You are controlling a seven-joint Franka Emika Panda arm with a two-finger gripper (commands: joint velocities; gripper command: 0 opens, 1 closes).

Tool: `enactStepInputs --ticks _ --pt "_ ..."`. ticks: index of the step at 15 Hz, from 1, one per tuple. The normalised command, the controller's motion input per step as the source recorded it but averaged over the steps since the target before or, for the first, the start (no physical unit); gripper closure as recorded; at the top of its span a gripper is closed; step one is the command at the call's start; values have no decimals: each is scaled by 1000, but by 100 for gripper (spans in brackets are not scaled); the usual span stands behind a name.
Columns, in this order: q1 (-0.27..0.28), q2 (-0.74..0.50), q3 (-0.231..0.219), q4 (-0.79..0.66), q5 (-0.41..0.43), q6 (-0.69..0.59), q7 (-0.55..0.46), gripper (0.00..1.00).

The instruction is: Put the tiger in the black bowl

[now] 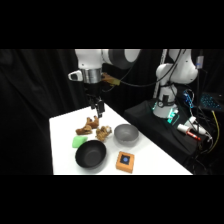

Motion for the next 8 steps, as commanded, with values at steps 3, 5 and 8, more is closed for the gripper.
enactStepInputs --ticks 3,5,8 --pt "-121 -77 -68 -165 122 193 -7 0" --pt "-98 -53 -38 -208 198 237 -23 0" --pt "-87 -19 -15 -248 275 337 -69 0"
